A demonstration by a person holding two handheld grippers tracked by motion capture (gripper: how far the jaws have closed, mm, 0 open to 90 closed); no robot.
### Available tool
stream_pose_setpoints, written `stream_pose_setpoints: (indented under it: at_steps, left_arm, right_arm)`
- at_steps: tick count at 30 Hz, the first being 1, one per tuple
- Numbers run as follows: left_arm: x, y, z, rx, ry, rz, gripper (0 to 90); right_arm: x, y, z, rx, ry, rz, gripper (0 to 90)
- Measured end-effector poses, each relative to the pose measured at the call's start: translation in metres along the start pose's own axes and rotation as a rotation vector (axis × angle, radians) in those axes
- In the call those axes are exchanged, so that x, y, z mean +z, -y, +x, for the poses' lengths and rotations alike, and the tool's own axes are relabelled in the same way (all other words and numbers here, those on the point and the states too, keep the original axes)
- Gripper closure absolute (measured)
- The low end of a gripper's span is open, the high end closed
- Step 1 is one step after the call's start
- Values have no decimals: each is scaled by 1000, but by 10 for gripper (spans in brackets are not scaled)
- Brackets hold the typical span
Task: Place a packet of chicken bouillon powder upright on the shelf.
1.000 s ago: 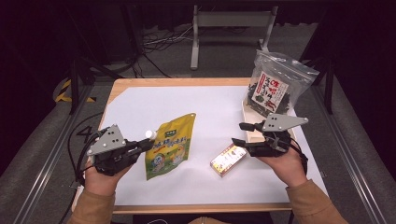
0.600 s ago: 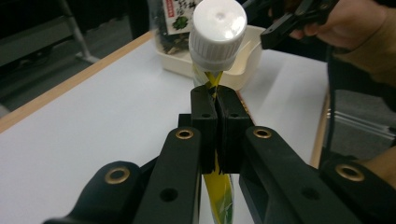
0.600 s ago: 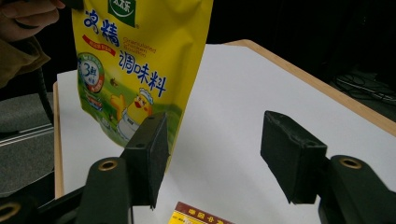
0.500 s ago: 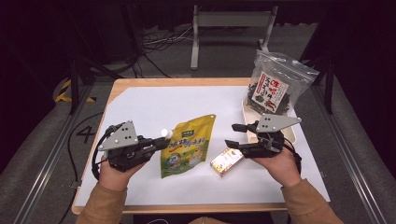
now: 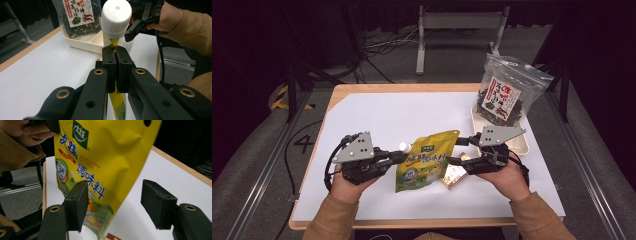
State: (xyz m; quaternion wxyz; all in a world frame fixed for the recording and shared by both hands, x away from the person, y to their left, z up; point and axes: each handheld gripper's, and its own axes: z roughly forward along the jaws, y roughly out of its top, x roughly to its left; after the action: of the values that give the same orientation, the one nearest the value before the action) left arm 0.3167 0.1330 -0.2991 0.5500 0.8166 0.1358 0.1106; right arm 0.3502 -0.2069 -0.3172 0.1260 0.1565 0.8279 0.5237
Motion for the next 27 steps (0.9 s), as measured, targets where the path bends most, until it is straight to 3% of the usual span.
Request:
stream_pose_setpoints:
  at_steps: [9, 12, 15, 18, 20, 27]
  left_arm:
    - [5, 0, -3, 12, 30, -19, 879]
    - [5, 0, -3, 10, 32, -24, 879]
    - [4, 1, -2, 5, 36, -25, 878]
    - [4, 2, -1, 3, 27, -27, 877]
    - [4, 2, 0, 5, 26, -30, 876]
    - [3, 4, 1, -14, 20, -48, 872]
  right_arm:
    - [7, 1, 2, 3, -65, -5, 448]
    - [8, 1, 2, 15, -95, -5, 525]
    - [6, 2, 2, 31, -102, 12, 701]
    - [4, 2, -1, 88, -142, 13, 795]
    - [3, 1, 1, 72, -140, 21, 832]
    - [0, -4, 6, 92, -128, 27, 858]
